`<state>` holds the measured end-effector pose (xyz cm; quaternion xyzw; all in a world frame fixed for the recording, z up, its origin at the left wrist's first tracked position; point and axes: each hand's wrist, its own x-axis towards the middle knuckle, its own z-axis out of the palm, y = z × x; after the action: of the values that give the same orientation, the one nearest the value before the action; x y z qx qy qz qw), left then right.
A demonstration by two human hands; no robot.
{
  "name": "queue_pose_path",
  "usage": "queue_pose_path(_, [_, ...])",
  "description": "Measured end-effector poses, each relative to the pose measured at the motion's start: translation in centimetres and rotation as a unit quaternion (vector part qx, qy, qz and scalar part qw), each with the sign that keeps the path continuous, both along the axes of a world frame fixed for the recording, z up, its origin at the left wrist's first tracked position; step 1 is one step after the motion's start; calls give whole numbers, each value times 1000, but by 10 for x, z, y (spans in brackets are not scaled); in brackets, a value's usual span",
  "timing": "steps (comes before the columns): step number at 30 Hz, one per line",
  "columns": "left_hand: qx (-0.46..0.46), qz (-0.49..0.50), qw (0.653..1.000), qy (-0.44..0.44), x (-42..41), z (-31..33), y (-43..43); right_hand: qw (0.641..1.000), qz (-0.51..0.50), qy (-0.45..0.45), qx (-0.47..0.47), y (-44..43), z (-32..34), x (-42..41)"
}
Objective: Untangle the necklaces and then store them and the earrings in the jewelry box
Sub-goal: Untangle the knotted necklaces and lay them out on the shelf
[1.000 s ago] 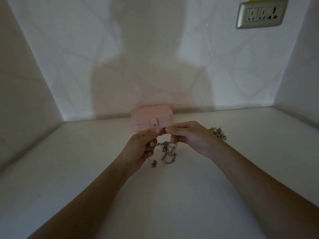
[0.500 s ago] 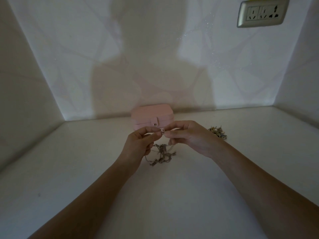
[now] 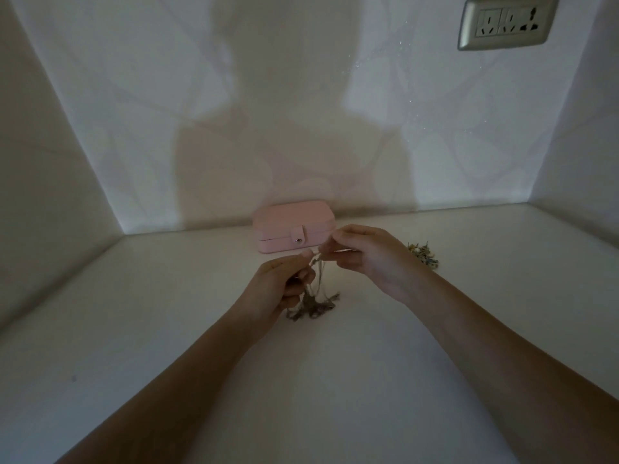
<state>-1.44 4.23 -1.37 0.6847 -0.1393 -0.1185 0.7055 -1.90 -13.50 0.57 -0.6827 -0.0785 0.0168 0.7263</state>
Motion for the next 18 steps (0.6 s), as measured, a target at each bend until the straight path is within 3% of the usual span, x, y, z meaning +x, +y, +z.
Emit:
queue_pose_path(3, [0, 37, 999, 0, 1, 0, 0, 996, 7, 28, 86, 1, 2, 0])
queue_pose_path(9, [-21, -10, 999, 43, 1, -1, 2, 994, -54, 31, 95, 6, 4, -3])
queue_pose_path(14, [24, -56, 996, 64, -4, 2, -1, 997, -50, 24, 49, 1, 8, -6])
queue_pose_path(18, [105, -49, 993, 36, -2, 1, 3, 994, -36, 45, 95, -2, 12, -7])
